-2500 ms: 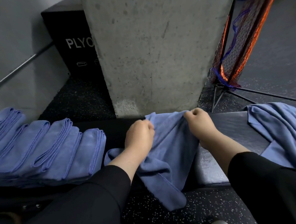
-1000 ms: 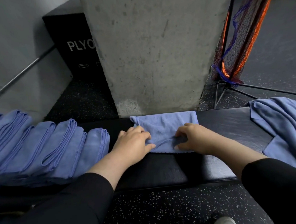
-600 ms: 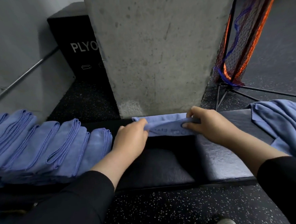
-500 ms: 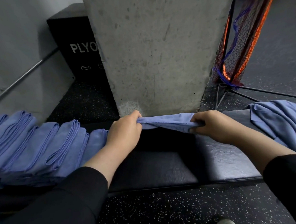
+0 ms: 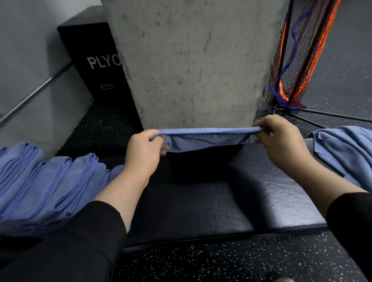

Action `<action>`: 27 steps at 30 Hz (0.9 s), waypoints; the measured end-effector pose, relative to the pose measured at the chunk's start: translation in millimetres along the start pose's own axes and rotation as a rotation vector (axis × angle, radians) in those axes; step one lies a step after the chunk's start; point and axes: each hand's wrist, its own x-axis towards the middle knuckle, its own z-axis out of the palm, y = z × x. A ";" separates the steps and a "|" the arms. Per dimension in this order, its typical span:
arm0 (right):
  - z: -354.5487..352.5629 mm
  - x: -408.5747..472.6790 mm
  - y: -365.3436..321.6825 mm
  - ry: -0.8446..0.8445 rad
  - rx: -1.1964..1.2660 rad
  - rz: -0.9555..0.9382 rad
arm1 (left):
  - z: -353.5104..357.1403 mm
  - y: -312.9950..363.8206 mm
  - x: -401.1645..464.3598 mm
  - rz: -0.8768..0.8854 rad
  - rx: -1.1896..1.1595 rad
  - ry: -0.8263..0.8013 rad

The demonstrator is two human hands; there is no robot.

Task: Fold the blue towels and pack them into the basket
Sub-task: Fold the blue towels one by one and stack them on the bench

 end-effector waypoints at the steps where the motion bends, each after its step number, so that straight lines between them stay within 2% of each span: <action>1: -0.9 -0.4 0.6 0.027 -0.002 -0.040 | -0.6 1.7 0.8 0.029 0.010 0.014; 6: -6.5 -7.9 15.4 -0.107 -0.095 -0.035 | -7.6 -10.2 1.4 0.200 0.427 -0.087; 12: -14.2 -30.9 23.3 -0.346 -0.240 -0.201 | -11.8 -31.1 -9.6 0.211 0.821 -0.447; 16: -6.0 -56.5 47.4 -0.508 -0.409 -0.341 | -9.2 -46.6 -16.7 0.240 0.996 -0.572; 19: -6.4 -70.8 59.2 -0.484 -0.502 -0.376 | -6.2 -54.5 -21.4 0.271 1.091 -0.567; 22: -10.8 -76.4 60.4 -0.473 -0.409 -0.430 | -4.9 -57.5 -23.9 0.412 1.168 -0.486; 25: -15.1 -79.8 55.4 -0.545 -0.276 -0.482 | -5.4 -55.1 -31.3 0.461 1.058 -0.618; 27: -18.7 -83.1 51.2 -0.579 -0.240 -0.422 | -7.5 -53.4 -40.4 0.443 0.990 -0.651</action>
